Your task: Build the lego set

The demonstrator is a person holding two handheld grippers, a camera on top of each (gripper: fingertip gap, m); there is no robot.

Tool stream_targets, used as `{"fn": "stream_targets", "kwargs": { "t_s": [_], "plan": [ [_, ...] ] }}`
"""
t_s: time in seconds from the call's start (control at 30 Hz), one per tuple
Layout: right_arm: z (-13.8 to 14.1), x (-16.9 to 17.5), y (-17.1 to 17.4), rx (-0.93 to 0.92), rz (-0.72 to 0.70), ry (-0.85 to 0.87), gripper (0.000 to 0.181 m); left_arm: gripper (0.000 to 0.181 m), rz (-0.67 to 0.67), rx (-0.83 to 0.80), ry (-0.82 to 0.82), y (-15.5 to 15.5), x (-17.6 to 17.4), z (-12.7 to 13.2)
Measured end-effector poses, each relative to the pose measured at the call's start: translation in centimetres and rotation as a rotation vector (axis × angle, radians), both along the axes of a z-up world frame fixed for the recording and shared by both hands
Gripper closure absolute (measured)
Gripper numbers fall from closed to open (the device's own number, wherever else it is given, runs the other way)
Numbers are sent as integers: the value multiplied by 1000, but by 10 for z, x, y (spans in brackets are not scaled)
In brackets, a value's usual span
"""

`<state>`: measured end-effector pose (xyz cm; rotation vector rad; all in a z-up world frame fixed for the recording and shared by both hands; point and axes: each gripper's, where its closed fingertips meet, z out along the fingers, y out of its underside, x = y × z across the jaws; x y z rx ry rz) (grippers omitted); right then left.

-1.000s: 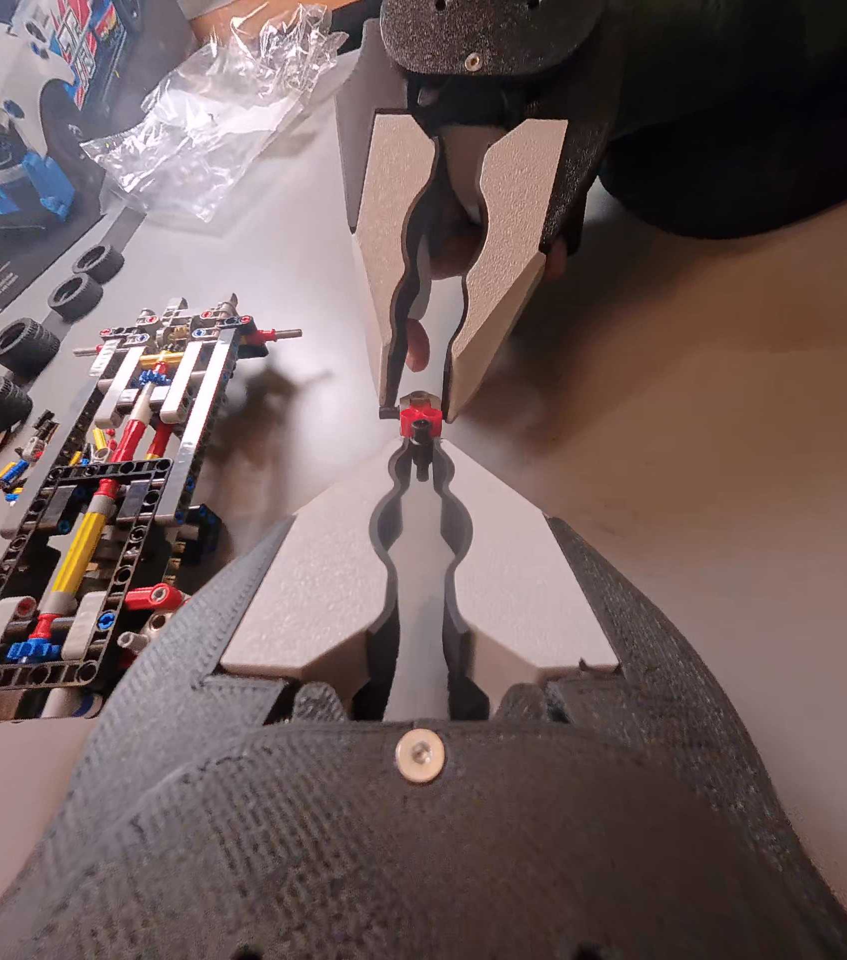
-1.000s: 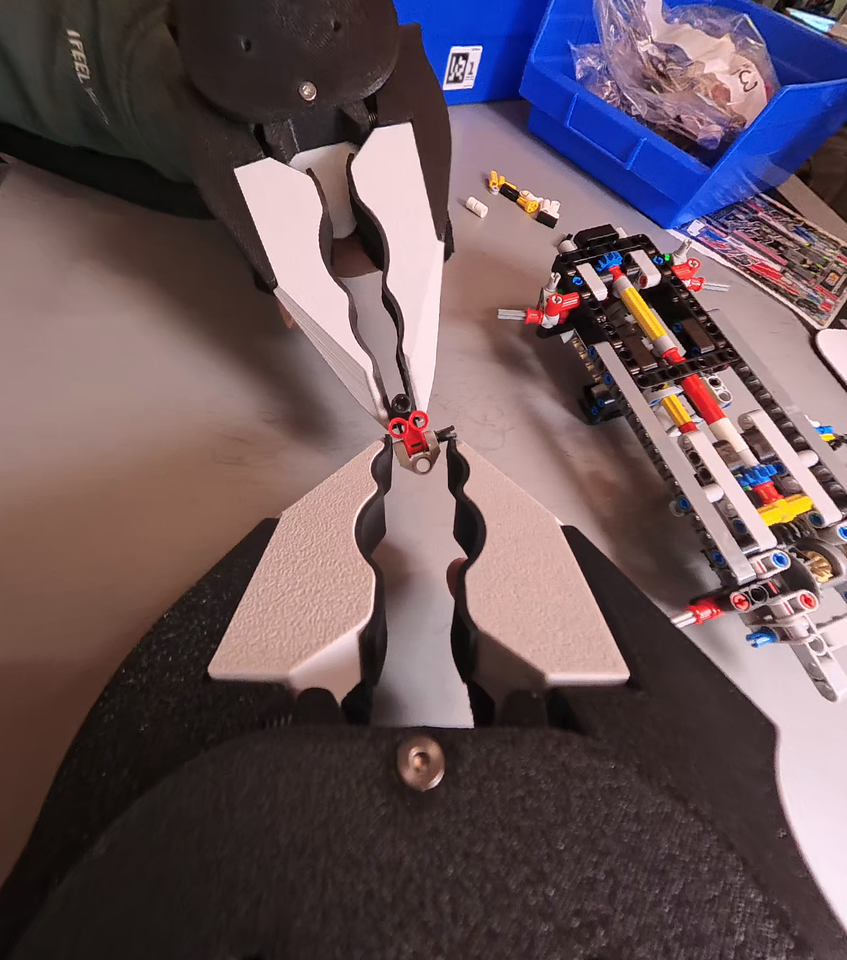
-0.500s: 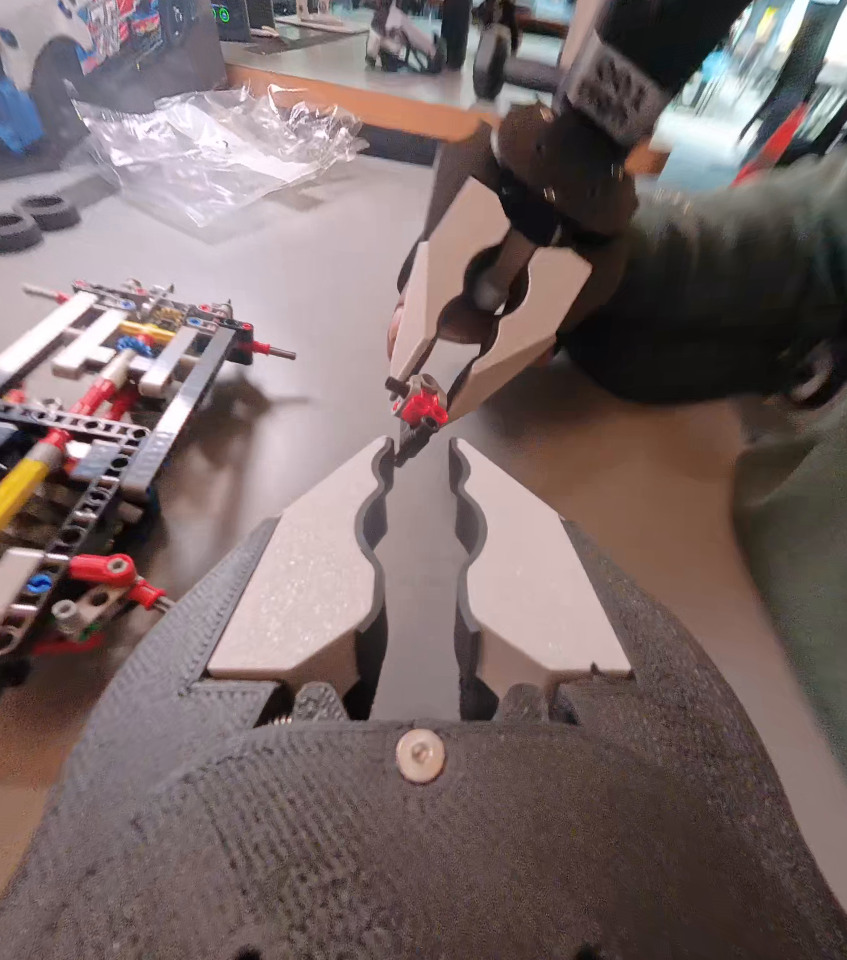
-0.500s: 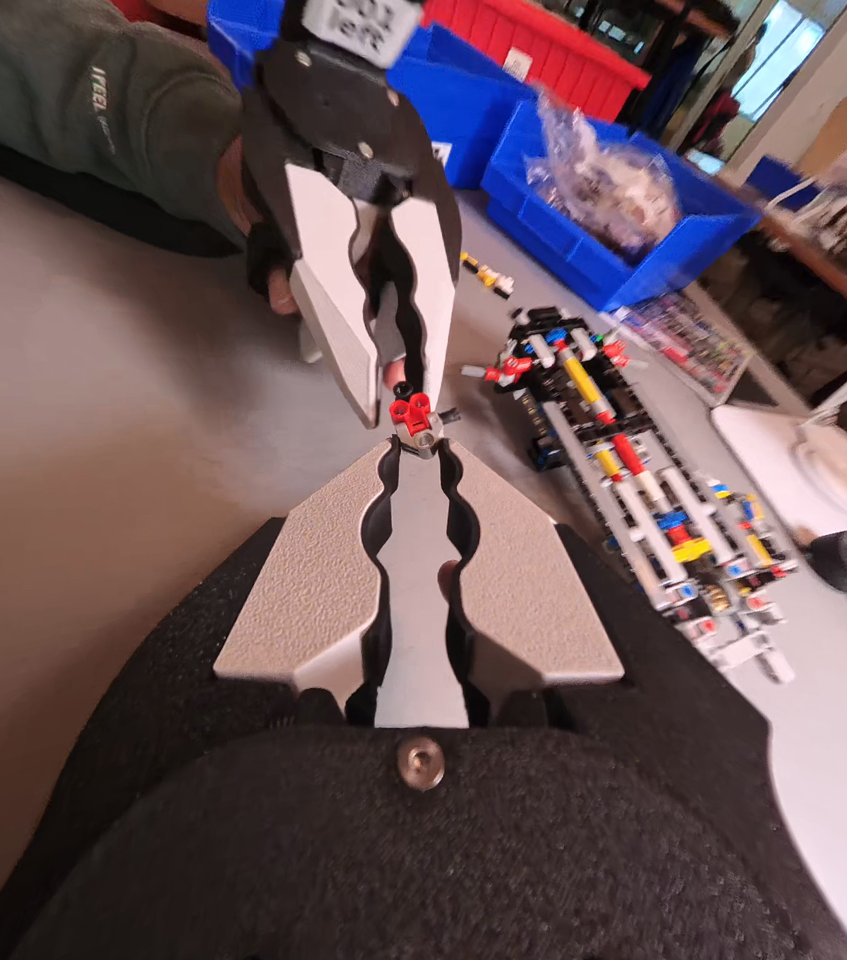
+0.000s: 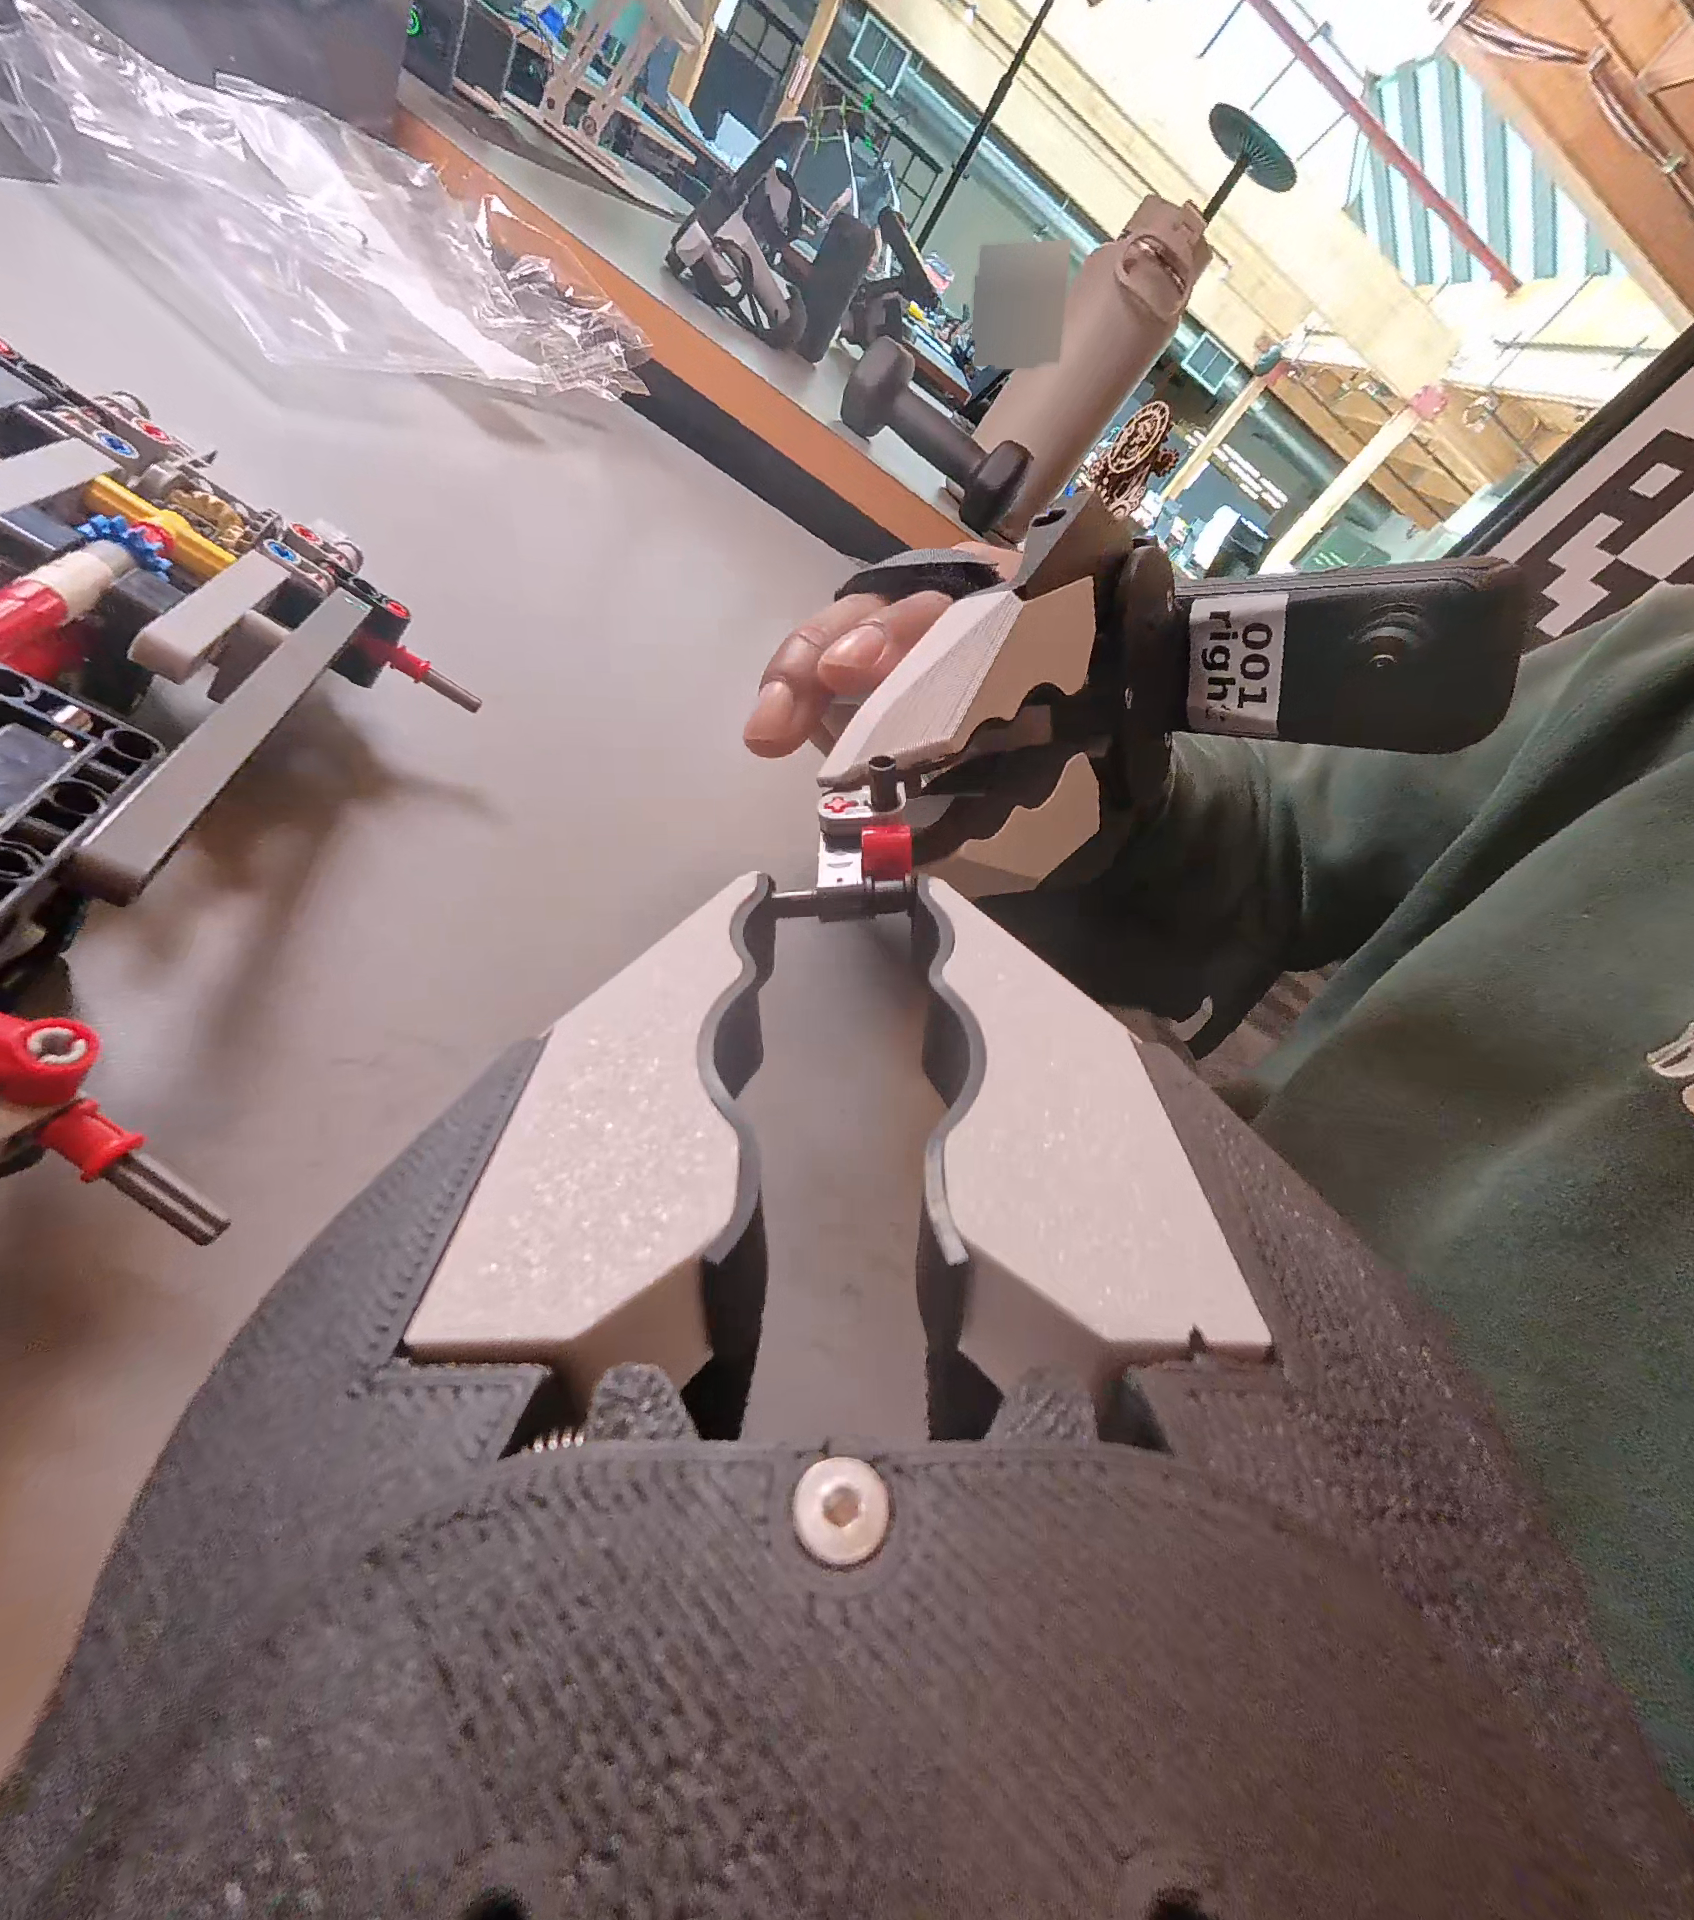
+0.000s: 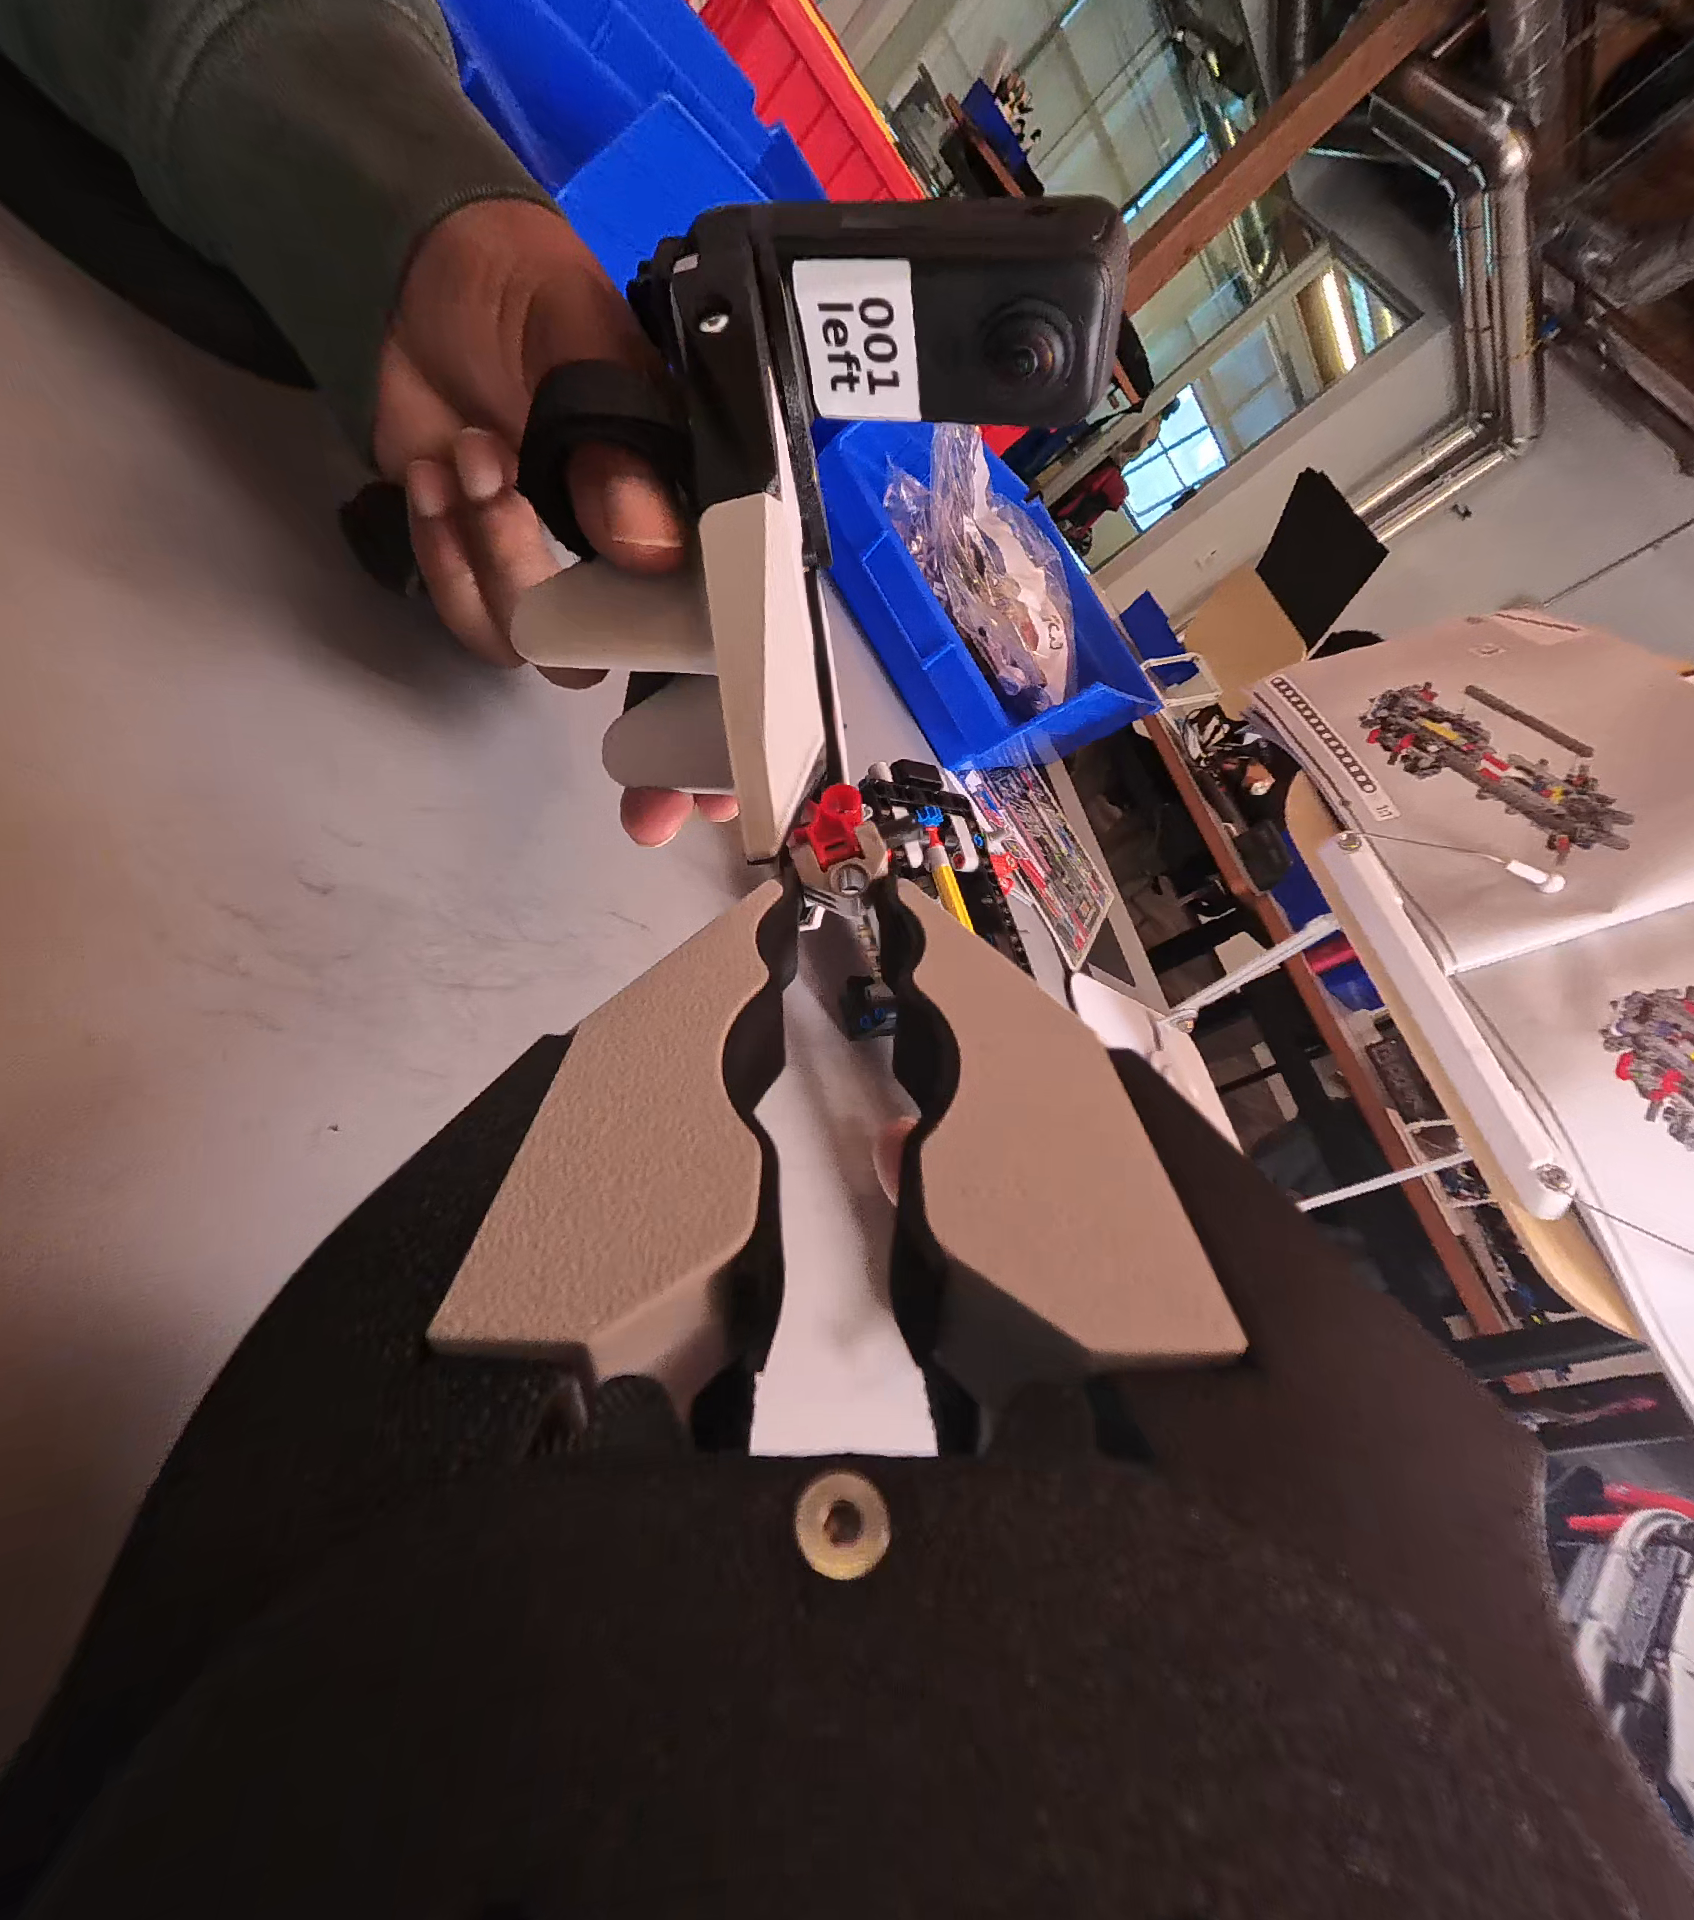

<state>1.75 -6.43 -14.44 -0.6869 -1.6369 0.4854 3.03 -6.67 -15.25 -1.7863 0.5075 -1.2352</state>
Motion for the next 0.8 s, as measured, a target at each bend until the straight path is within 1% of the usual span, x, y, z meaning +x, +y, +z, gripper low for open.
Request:
{"fn": "stream_targets", "kwargs": {
  "t_s": [0.13,0.2,0.3,0.43,0.53,0.67,0.77,0.8],
  "plan": [
    [-3,0,0,-43,2,-10,170,157,3,54,70,0,-1,-3],
    [-5,1,-3,-146,30,-29,170,157,2,128,139,-1,-2,-3],
    [-5,4,-7,-331,90,-54,164,157,-6,247,244,-4,-2,-4],
    [-13,10,-20,-482,185,-143,163,157,-38,351,333,-10,3,-7],
    [-13,13,-27,-543,226,-169,163,157,-68,397,370,-15,7,-9],
    [-12,14,-29,-570,244,-176,165,157,-76,426,377,-17,8,-7],
    [-9,15,-23,-595,232,-168,169,157,-52,431,387,-14,6,-6],
    [-7,16,-15,-599,212,-160,166,157,-30,434,387,-11,2,-4]
  ]
}}
